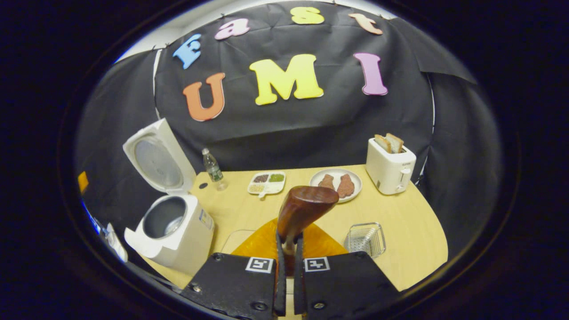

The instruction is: Close the left gripper, press the button to open the rice cooker; take a wooden spoon from the chopstick holder with the right hand, scoop a spoonful of rice and pour it into the rice cooker, then put the wooden spoon back into the chopstick holder.

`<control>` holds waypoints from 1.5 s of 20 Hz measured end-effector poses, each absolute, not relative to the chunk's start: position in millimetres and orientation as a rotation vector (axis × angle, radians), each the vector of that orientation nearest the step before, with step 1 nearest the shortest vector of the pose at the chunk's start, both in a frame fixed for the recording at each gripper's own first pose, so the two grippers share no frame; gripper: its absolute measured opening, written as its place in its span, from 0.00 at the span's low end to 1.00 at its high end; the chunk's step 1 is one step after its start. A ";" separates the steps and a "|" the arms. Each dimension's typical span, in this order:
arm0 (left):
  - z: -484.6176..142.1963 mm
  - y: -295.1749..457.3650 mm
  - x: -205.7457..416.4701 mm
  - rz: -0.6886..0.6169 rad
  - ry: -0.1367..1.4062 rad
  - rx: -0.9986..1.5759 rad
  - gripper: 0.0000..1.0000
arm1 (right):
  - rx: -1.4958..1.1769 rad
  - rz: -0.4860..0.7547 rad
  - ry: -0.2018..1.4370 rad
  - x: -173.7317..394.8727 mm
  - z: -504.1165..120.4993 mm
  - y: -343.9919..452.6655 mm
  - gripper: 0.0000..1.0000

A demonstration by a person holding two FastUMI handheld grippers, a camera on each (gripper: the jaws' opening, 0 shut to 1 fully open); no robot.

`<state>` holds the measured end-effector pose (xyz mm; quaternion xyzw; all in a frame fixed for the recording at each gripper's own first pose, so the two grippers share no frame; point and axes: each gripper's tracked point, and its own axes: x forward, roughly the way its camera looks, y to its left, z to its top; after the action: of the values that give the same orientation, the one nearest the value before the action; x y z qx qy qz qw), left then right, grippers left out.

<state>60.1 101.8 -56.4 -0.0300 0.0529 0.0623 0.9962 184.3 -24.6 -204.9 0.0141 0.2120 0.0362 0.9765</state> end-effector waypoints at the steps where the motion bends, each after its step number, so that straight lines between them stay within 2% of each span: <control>1: -61.0 107.4 55.3 0.120 0.116 -0.056 0.95 | -0.018 0.067 0.433 186.9 -217.6 -21.8 0.12; 6: -76.7 136.5 40.9 0.128 0.147 -0.055 0.95 | -0.273 0.014 0.434 195.6 -261.8 -16.5 0.12; 11: -93.6 158.9 29.3 0.147 0.191 -0.056 0.96 | -0.333 -0.001 0.433 196.0 -288.3 4.7 0.12; 19: -103.9 176.0 20.3 0.186 0.219 -0.042 0.96 | 0.071 0.114 0.511 191.4 -293.6 60.0 0.12; 20: -102.8 174.9 19.8 0.186 0.216 -0.040 1.00 | 0.129 0.122 0.514 191.8 -289.6 62.3 0.12; 21: -102.5 172.7 19.7 0.186 0.213 -0.040 0.96 | 0.189 0.133 0.518 192.0 -285.1 64.8 0.12; 22: -101.7 170.9 19.5 0.187 0.214 -0.040 0.96 | 0.249 0.138 0.521 192.3 -280.9 66.4 0.12; 30: -91.0 140.6 21.6 0.174 0.207 -0.022 0.96 | 0.733 0.135 0.573 192.1 -291.6 31.6 0.12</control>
<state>21.6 140.6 -91.0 -0.0108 0.1031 0.0867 0.9908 192.1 31.6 -291.6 0.3533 0.2760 0.0649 0.8915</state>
